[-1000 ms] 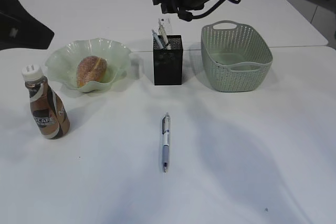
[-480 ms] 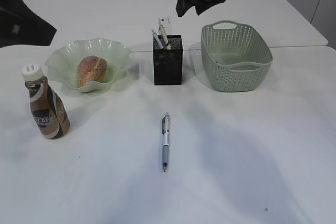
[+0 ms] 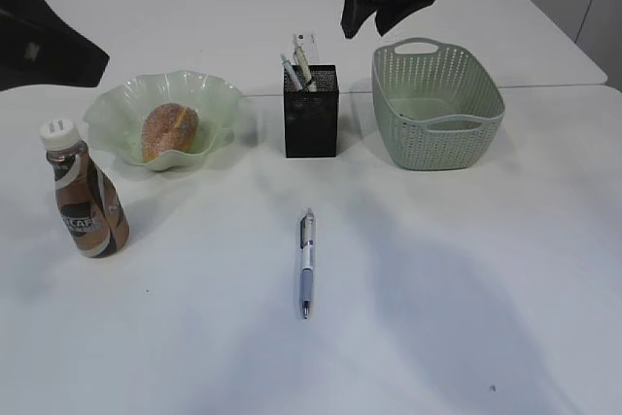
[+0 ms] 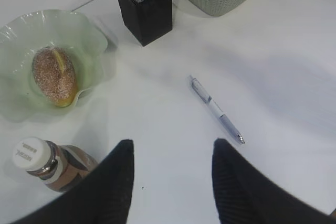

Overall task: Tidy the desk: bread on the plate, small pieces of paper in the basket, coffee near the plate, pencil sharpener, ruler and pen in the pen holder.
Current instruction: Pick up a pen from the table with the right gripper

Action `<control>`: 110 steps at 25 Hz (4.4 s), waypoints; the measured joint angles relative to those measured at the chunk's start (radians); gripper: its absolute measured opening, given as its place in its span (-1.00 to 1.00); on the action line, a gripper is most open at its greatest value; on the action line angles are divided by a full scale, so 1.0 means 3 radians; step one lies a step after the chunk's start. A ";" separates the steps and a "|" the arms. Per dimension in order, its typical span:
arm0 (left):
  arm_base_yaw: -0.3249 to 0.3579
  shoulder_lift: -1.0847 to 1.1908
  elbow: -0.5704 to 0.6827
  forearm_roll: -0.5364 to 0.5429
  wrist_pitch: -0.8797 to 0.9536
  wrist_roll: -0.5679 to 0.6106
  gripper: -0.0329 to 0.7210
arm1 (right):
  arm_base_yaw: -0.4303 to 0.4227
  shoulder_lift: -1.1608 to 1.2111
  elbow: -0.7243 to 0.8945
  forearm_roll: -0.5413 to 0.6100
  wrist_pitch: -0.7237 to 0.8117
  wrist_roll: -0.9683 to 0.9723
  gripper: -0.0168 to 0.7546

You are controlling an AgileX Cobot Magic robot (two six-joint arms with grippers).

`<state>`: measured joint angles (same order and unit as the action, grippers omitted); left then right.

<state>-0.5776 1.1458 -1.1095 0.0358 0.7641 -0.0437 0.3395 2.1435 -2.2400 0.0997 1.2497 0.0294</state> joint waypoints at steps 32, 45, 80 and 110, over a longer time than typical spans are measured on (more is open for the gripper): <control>0.0000 0.0072 0.0000 -0.0119 0.0027 0.0000 -0.01 | -0.0029 -0.1227 0.0973 -0.0378 0.0033 0.0217 -0.08; 0.0000 0.0050 0.0000 -0.0035 0.0014 0.0000 -0.01 | 0.0447 -0.1046 0.1145 -0.0294 0.0027 0.0532 -0.08; 0.0897 -0.0334 0.0000 0.0739 -0.0066 -0.0500 -0.01 | 0.0793 0.0370 0.1152 -0.0119 -0.0061 0.1344 -0.09; 0.0911 -0.0334 0.0000 0.0709 -0.0056 -0.0523 -0.01 | 0.0781 0.0918 0.0419 -0.0279 -0.0099 0.1758 0.02</control>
<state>-0.3042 1.0456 -1.1095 0.2486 0.7474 -0.2007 0.5738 2.4189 -2.1143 0.0160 1.2200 0.5567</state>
